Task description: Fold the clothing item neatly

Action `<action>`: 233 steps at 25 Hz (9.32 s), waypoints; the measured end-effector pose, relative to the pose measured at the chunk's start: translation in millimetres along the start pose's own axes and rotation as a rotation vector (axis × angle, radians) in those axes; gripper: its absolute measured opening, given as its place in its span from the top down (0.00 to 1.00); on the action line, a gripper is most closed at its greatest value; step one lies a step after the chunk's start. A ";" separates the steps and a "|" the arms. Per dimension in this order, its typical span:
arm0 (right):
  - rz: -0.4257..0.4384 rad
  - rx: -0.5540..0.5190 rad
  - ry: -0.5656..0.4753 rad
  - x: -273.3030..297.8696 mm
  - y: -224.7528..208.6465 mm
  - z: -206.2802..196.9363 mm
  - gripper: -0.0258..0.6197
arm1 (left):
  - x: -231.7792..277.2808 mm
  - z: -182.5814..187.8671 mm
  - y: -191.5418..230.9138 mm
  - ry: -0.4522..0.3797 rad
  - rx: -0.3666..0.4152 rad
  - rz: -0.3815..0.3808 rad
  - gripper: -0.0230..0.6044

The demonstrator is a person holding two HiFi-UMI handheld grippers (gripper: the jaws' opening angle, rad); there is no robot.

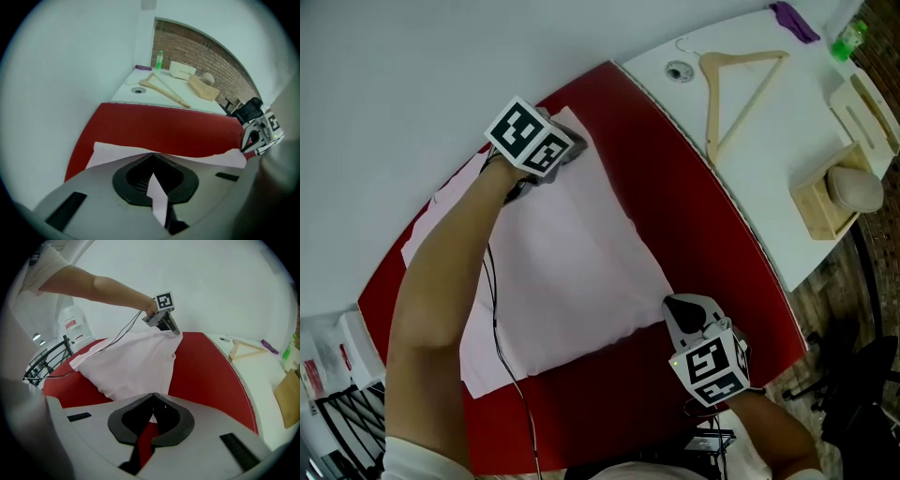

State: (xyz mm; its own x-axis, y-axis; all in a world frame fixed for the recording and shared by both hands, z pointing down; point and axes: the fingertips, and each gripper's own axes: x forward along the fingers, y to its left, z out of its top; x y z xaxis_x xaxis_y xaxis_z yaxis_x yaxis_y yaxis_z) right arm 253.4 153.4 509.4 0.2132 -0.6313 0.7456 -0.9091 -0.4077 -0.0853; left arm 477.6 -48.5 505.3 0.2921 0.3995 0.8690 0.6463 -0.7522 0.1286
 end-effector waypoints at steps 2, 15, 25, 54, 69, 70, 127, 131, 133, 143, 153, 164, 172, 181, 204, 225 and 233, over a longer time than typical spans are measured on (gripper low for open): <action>0.012 0.000 0.016 4.0 1.9 -4.9 0.94 | 3.2 -13.2 -11.4 0.066 -0.007 -0.061 0.96; -0.035 -0.052 0.050 6.7 1.4 -16.3 0.94 | 25.4 -10.1 -7.0 -0.033 -0.120 0.026 0.96; -0.094 -0.066 -0.056 -7.5 -7.9 11.7 0.94 | -2.2 1.1 -40.9 -0.099 -0.053 -0.044 0.96; -0.084 -0.079 -0.105 35.6 -44.4 67.7 0.94 | -60.2 -41.1 -102.6 -0.247 -0.170 0.087 0.95; -0.191 -0.163 0.016 19.0 -24.7 36.0 0.94 | -165.5 -219.5 -124.6 -0.438 -0.504 0.239 0.95; -0.195 -0.170 0.021 18.7 -22.0 35.8 0.94 | -168.3 -229.7 -126.4 -0.440 -0.518 0.245 0.95; -0.296 -0.176 0.187 24.1 1.3 -9.9 0.94 | -204.4 -519.0 -282.8 -0.614 -1.272 0.255 0.95; -0.280 0.030 0.097 3.6 -13.4 -3.6 0.94 | -204.8 -520.5 -281.9 -0.598 -1.279 0.243 0.95; -0.273 0.079 0.107 -2.4 -24.0 -13.5 0.94 | -203.1 -519.9 -282.5 -0.592 -1.282 0.236 0.95; -0.241 -0.038 0.227 5.7 -35.5 -35.6 0.94 | -200.2 -520.7 -283.7 -0.561 -1.278 0.216 0.95; -0.174 0.069 0.090 -4.8 -19.0 -16.8 0.94 | -199.9 -521.7 -284.4 -0.544 -1.260 0.222 0.95; -0.169 -0.109 0.239 15.3 -19.8 -32.9 0.94 | -199.8 -525.8 -284.7 -0.539 -1.253 0.217 0.95; -0.200 -0.094 0.255 14.6 -24.4 -33.4 0.94 | -199.7 -527.2 -285.3 -0.551 -1.258 0.208 0.95; -0.245 -0.221 0.167 12.2 -4.7 -5.8 0.94 | -213.6 -515.0 -285.7 -0.642 -1.215 0.151 0.95; 0.289 -0.509 -0.055 88.8 307.8 93.1 0.93 | -277.7 -494.9 -185.6 -0.706 -1.132 0.197 0.76; 0.329 -0.508 -0.023 136.7 469.1 91.4 0.82 | -254.9 -481.9 -33.3 -0.694 -1.073 0.069 0.68; 0.304 -0.568 0.020 147.0 478.3 77.0 0.82 | -245.6 -452.8 42.1 -0.631 -1.007 0.144 0.68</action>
State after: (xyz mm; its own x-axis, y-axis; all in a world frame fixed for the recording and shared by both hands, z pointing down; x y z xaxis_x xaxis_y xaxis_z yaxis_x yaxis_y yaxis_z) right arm -122.6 -185.3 527.3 -0.0852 -0.6489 0.7561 -0.9769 0.2036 0.0646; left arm 113.8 -415.6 513.7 0.7929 0.2528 0.5545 -0.1810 -0.7711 0.6104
